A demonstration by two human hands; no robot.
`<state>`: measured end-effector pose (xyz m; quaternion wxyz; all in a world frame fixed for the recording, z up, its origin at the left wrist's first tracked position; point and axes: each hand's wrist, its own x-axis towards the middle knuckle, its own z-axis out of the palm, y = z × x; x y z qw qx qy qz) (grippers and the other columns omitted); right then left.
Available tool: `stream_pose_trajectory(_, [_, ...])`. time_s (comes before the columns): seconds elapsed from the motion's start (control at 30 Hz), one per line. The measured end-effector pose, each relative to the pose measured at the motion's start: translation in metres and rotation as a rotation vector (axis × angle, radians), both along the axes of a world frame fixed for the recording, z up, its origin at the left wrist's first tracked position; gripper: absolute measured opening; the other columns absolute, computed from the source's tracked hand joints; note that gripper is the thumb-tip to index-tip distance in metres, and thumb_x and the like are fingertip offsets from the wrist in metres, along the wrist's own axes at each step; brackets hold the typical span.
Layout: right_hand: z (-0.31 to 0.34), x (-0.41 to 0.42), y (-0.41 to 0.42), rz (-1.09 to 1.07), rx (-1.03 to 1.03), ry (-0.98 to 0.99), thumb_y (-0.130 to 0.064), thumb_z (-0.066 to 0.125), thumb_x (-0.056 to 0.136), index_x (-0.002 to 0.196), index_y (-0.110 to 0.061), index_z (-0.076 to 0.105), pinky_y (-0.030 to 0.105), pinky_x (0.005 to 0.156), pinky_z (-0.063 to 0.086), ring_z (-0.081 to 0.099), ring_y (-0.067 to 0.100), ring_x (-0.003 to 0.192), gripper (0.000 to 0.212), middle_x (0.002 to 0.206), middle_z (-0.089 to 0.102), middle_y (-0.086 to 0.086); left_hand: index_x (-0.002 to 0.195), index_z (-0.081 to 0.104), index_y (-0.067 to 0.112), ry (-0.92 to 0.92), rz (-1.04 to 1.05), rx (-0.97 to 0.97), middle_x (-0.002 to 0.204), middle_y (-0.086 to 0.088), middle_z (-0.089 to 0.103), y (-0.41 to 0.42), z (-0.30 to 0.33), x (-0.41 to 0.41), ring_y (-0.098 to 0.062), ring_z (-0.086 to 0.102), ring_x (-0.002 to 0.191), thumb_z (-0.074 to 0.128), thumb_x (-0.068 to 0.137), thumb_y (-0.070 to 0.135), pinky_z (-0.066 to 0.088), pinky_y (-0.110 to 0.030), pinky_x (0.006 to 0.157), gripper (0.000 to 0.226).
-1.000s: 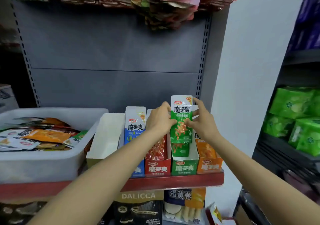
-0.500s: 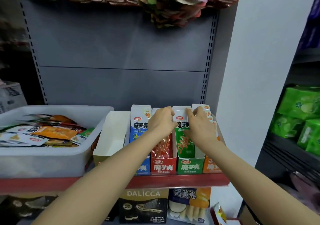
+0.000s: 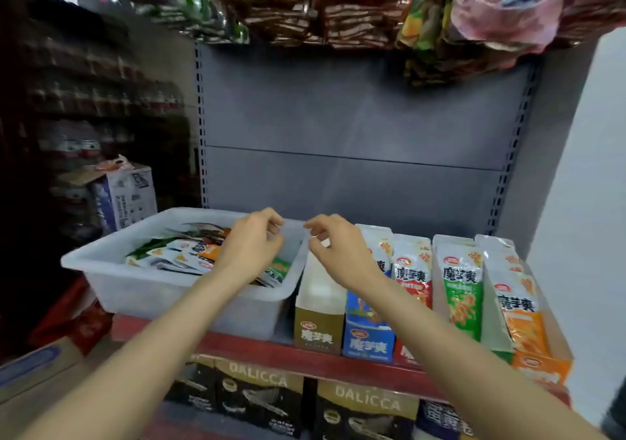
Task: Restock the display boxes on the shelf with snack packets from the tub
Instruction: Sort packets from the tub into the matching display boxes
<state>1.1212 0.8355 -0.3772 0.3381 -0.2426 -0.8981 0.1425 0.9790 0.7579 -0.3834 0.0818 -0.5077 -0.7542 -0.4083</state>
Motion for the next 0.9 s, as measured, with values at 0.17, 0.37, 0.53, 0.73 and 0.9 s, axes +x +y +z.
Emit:
stream_pose_trajectory(0.17, [0.006, -0.08, -0.03, 0.023, -0.087, -0.346, -0.01, 0.045, 0.093, 0.129, 0.001, 0.048, 0.032, 0.093, 0.039, 0.049, 0.032, 0.121, 0.037, 0.131, 0.053, 0.02, 0.113, 0.064, 0.014, 0.093, 0.124, -0.333, 0.113, -0.008, 0.067, -0.027, -0.005, -0.078, -0.027, 0.062, 0.102, 0.06, 0.086, 0.02, 0.05, -0.035, 0.082, 0.028])
stream_pose_trajectory(0.37, [-0.004, -0.128, -0.034, 0.004, -0.141, -0.753, -0.016, 0.048, 0.096, 0.096, -0.005, 0.056, 0.026, 0.066, 0.035, 0.046, 0.024, 0.09, 0.014, 0.109, 0.054, 0.016, 0.107, 0.066, 0.008, 0.08, 0.082, -0.494, 0.103, -0.015, 0.067, -0.043, -0.008, -0.107, -0.028, 0.061, 0.087, 0.065, 0.081, 0.021, 0.048, -0.036, 0.072, 0.029])
stream_pose_trajectory(0.53, [-0.013, -0.135, -0.031, -0.051, 0.003, -0.687, -0.008, 0.046, 0.094, 0.091, -0.004, 0.057, 0.028, 0.068, 0.036, 0.052, 0.029, 0.083, 0.012, 0.1, 0.061, 0.018, 0.118, 0.064, 0.016, 0.03, 0.071, -0.502, 0.118, -0.007, 0.063, -0.046, -0.009, -0.113, -0.023, 0.059, 0.104, 0.072, 0.079, 0.027, 0.048, -0.031, 0.085, 0.041])
stream_pose_trajectory(0.73, [0.01, -0.113, -0.023, -0.084, -0.187, -0.186, -0.005, 0.05, 0.089, 0.078, 0.011, 0.064, 0.039, 0.073, 0.053, 0.062, 0.036, 0.077, 0.024, 0.08, 0.066, 0.022, 0.118, 0.064, 0.015, -0.043, 0.046, -0.23, 0.121, -0.005, 0.064, -0.047, -0.009, -0.099, -0.021, 0.063, 0.105, 0.062, 0.083, 0.008, 0.05, -0.032, 0.093, 0.035])
stream_pose_trajectory(0.9, [0.032, -0.085, -0.021, 0.003, -0.561, 0.315, 0.0, 0.052, 0.09, 0.087, 0.003, 0.07, 0.027, 0.066, 0.058, 0.068, 0.024, 0.078, 0.019, 0.091, 0.069, 0.013, 0.136, 0.048, 0.02, -0.138, -0.24, -0.238, 0.132, 0.0, 0.055, -0.043, -0.005, -0.063, -0.015, 0.052, 0.12, 0.074, 0.074, 0.012, 0.043, -0.032, 0.101, 0.067])
